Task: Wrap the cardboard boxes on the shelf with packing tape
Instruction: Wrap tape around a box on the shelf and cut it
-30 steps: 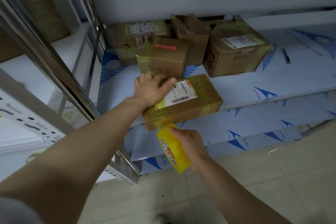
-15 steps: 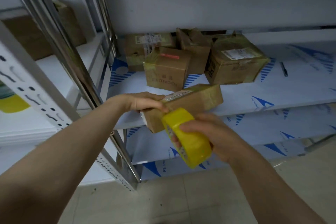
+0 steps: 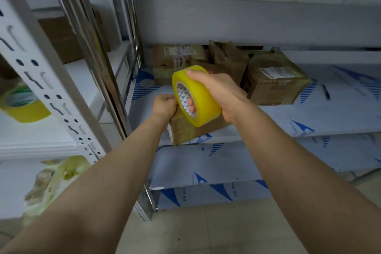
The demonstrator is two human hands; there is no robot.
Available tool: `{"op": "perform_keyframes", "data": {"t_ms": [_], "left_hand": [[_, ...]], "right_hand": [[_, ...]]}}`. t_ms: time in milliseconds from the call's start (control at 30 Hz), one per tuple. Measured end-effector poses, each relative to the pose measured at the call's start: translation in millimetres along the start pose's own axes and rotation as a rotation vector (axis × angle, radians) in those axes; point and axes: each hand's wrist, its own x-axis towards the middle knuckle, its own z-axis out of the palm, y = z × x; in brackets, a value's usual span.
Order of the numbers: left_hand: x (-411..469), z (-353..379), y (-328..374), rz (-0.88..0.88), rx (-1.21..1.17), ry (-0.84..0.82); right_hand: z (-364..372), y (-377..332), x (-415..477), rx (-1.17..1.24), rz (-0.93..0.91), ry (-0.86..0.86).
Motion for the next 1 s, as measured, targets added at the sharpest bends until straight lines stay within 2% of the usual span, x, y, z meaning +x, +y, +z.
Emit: {"op": "perform_keyframes", "data": {"t_ms": [133, 267, 333, 433, 533, 633, 767, 900, 1000], "left_hand": [[1.8, 0.9, 4.8, 0.038, 0.023, 0.069], [0.9, 0.2, 2.5, 0.062, -0.019, 0.000], [6.5, -1.5, 4.9, 0.137, 0.180, -0.011], [7.4, 5.7, 24.9, 0.271, 0.728, -0.085], [4.7, 24.9, 40.5, 0.217, 0.957, -0.205], [7.0, 32.1, 37.7, 0.241, 1.135, -0.192], [12.5, 27.5, 39.6, 0.287, 1.156, -0.157], [24.5, 21.1, 39.0, 0.227, 1.069, -0.288], [25.4, 19.1, 33.8, 0.259, 1.030, -0.225]], "right_hand": [[-1.3, 17.2, -18.7, 0.087, -0.001, 0.132], [-7.7, 57.6, -39.7, 0.162, 0.045, 0.183], [-4.9, 75.2, -41.3, 0.196, 0.043, 0.198], [0.5, 88.6, -33.7, 0.249, -0.003, 0.215], [1.3, 96.1, -29.1, 0.294, -0.035, 0.212], [0.0, 105.2, -27.2, 0.305, -0.042, 0.194], [-0.9, 110.9, -24.9, 0.327, -0.025, 0.197], [-4.8, 112.2, -23.1, 0.316, -0.023, 0.193], [-7.2, 112.7, -21.3, 0.304, -0.036, 0.192]]}}
